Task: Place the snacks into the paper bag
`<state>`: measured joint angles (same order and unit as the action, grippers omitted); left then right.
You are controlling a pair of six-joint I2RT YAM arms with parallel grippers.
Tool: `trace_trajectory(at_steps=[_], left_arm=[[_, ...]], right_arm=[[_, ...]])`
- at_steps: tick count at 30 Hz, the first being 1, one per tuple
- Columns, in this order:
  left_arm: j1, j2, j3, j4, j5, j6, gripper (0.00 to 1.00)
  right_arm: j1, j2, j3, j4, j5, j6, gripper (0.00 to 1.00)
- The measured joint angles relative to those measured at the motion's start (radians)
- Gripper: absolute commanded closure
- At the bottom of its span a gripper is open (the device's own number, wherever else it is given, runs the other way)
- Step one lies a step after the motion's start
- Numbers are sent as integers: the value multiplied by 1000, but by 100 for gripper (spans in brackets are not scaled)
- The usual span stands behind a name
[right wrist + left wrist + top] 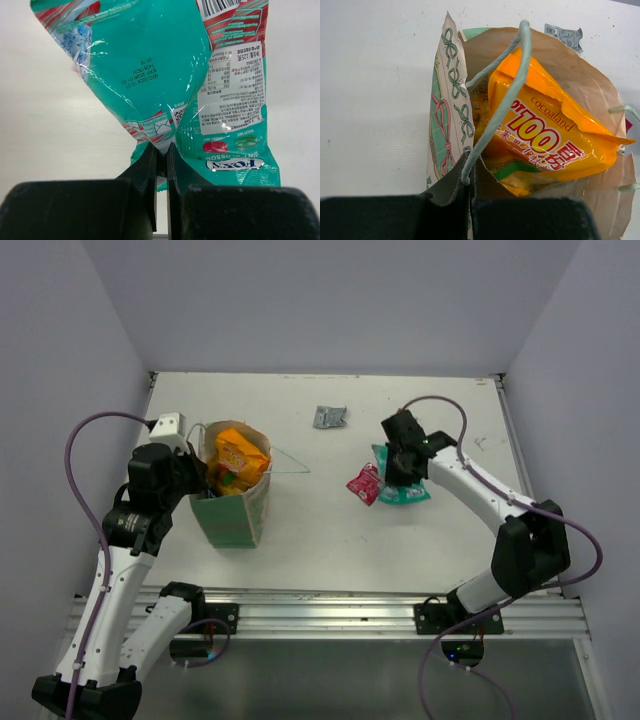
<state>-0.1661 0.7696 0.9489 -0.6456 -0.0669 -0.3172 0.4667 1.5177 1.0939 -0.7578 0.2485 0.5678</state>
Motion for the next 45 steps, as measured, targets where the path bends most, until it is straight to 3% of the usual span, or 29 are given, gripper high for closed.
trace_trajectory(at_steps=[7, 11, 13, 15, 18, 23, 31, 40, 41, 45], left_arm=[[0, 0, 0, 1, 0, 0, 100], [0, 0, 0, 1, 0, 0, 100], [0, -2, 0, 1, 0, 0, 100], [0, -5, 0, 1, -1, 0, 100], [0, -14, 0, -13, -12, 1, 100], [0, -24, 0, -43, -23, 7, 100], [-1, -24, 0, -38, -9, 6, 100], [-5, -33, 0, -21, -16, 6, 100], [-5, -32, 0, -17, -16, 6, 100], [-5, -30, 0, 0, -22, 7, 100]], right_arm=[[135, 188, 805, -15, -273, -108, 100], [303, 427, 1239, -31, -466, -114, 100], [384, 547, 1379, -31, -547, -103, 100], [444, 620, 1413, -26, -612, -85, 100], [521, 669, 1325, -18, -680, -56, 100], [534, 666, 1238, -6, -684, -52, 100], [554, 640, 1212, -50, -570, -95, 100], [569, 702, 1326, -179, -428, -152, 98], [569, 705, 1335, -189, -417, -160, 83], [565, 700, 1379, -233, -384, -183, 41]])
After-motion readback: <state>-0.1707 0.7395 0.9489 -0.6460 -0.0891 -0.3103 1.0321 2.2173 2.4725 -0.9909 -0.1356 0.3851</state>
